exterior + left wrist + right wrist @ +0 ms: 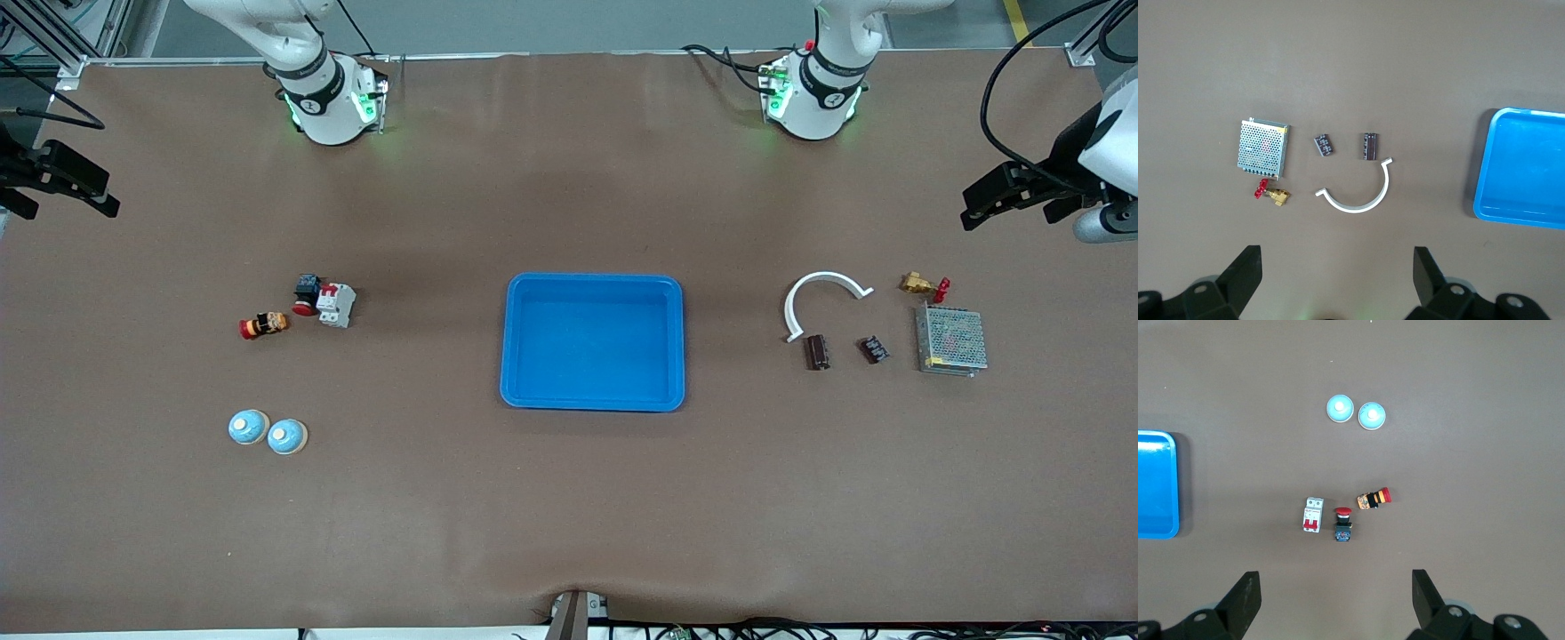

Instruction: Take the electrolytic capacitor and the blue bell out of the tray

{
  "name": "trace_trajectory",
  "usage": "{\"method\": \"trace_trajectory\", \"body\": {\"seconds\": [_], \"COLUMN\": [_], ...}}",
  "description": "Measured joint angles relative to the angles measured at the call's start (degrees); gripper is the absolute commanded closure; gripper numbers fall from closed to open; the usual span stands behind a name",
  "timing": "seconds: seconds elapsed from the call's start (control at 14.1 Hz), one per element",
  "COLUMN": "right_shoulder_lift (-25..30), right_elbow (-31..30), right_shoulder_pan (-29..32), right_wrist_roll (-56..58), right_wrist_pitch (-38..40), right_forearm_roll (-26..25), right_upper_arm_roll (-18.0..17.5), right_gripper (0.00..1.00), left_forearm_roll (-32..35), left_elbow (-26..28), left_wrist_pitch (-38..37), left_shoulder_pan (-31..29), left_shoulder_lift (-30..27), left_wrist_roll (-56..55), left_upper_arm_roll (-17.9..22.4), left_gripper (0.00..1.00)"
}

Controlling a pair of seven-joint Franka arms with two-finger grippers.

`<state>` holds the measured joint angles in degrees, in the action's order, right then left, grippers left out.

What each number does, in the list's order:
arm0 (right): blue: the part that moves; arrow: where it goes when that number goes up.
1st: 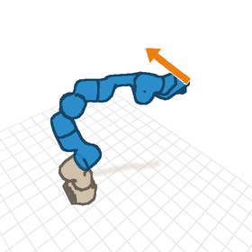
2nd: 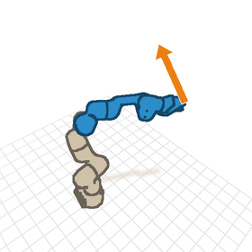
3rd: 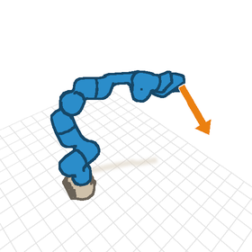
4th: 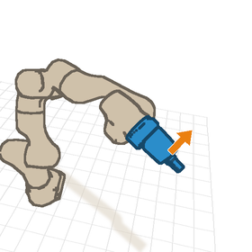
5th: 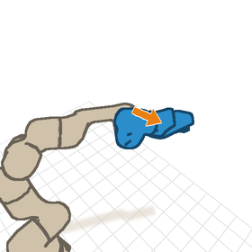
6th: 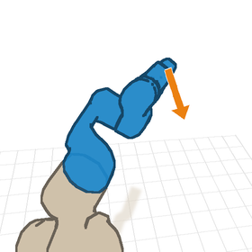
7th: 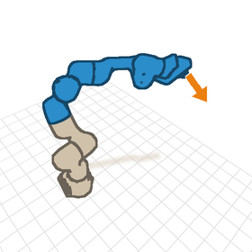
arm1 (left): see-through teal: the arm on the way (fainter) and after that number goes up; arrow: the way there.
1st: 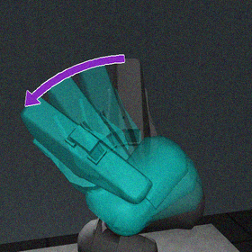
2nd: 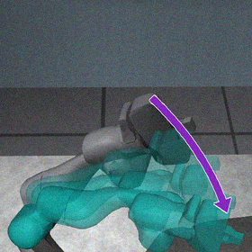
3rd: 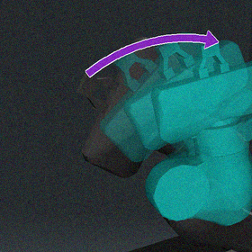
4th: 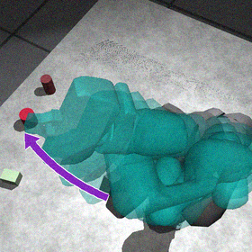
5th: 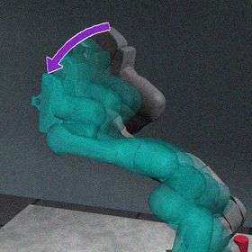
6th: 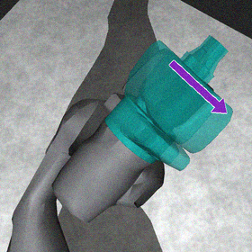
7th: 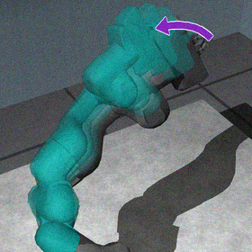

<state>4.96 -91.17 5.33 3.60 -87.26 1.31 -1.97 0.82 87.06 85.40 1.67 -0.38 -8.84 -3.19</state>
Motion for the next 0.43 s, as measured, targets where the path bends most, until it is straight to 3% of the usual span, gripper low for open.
{"method": "trace_trajectory", "body": {"seconds": [0.43], "right_shoulder_lift": [-0.35], "right_elbow": [0.0], "right_shoulder_pan": [0.0], "right_wrist_roll": [0.0], "right_wrist_pitch": [-0.35], "right_forearm_roll": [0.01], "right_upper_arm_roll": [-0.01], "right_gripper": [0.0], "left_forearm_roll": [0.0], "left_elbow": [0.0], "left_wrist_pitch": [0.0], "left_shoulder_pan": [0.0], "left_shoulder_lift": [0.0], "left_wrist_roll": [0.0], "left_upper_arm_roll": [0.0], "left_gripper": [0.0]}}
